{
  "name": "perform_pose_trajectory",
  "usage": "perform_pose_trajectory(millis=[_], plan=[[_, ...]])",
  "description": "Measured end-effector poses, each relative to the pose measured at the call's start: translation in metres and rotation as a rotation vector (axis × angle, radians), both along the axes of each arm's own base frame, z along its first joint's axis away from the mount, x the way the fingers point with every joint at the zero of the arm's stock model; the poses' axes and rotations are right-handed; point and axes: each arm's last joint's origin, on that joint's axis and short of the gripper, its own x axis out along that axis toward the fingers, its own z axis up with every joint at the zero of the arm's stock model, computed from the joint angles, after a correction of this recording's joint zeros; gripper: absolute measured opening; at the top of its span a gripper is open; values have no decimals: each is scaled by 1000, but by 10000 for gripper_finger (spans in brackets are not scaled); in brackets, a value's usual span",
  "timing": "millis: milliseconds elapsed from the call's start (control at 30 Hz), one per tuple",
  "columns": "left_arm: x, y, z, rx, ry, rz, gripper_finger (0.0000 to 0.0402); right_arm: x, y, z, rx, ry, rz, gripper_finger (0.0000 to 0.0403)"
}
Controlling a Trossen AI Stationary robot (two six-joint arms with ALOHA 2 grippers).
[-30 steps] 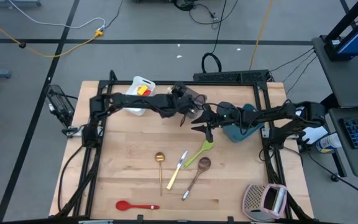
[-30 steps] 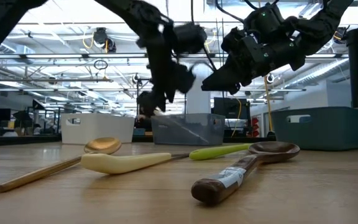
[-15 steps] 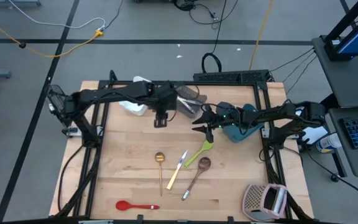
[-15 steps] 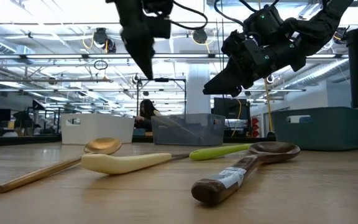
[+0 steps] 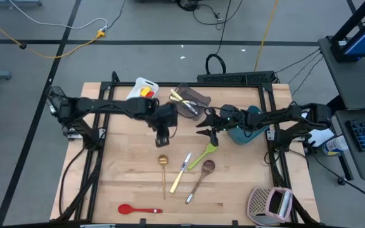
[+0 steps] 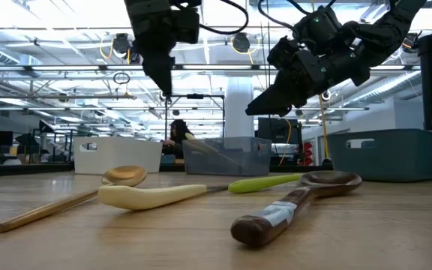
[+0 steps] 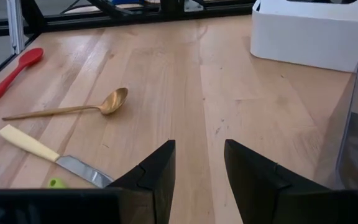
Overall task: Pick & Place Kitchen Items
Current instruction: Put the yellow table knife into the black bin
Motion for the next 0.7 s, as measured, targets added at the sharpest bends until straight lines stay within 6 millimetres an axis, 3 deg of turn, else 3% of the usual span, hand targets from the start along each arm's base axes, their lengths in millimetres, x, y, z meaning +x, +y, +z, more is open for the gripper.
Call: perform_pose_trajectory(millis=[167, 333, 500, 700], plan=[[8, -26, -26, -91, -79, 117, 147, -2, 1, -4, 22, 44, 20, 131], [11, -53, -40, -194, -127, 277, 147, -3, 5, -8, 32, 85, 36, 132], [13, -89, -39, -281, -172, 373, 147, -2, 14, -9, 27, 99, 70, 156], [4, -131, -39, -252, -223, 515, 147, -1, 28, -10, 34, 119, 115, 177]])
